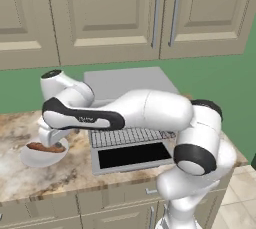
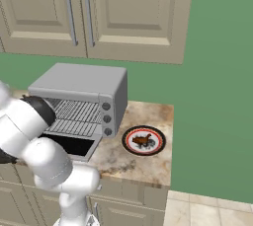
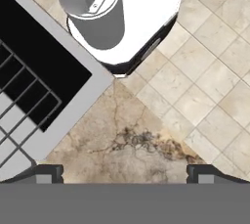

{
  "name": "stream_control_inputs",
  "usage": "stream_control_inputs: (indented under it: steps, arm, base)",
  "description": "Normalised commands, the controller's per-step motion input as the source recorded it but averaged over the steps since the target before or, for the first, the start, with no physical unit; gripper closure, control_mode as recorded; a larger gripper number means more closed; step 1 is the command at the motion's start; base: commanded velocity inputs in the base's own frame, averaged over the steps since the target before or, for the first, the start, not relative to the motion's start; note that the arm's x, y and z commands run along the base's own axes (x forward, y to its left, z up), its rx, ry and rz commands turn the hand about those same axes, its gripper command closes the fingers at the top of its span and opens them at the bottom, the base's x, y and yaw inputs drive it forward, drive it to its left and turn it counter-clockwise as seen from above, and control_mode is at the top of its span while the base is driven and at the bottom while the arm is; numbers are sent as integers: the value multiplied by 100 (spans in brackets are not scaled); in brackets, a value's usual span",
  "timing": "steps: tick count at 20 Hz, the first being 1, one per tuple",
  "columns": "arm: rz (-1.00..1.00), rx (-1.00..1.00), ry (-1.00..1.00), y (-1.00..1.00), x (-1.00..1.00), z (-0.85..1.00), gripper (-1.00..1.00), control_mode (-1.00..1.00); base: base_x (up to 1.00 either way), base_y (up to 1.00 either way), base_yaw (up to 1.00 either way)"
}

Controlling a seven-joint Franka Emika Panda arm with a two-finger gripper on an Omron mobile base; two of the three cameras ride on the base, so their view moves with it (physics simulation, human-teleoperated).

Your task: Open the toaster oven door. Place the baguette on the top rack in the toaster oven and place the chicken drumstick on the bottom rack.

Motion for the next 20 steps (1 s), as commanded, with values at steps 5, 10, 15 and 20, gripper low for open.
stream_control_inputs:
  steps: [5,10,15,20]
  arm:
    - [0,-9,3,30,48,-51,-100,-100]
    - [0,-9,2,32,37,-52,-100,-100]
    - [0,-6,0,14,28,-10,-100,-100]
    - [2,-3,0,21,22,-18,-100,-100]
  base:
    - [0,0,0]
    - [0,0,0]
    - [0,0,0]
    - [0,0,0]
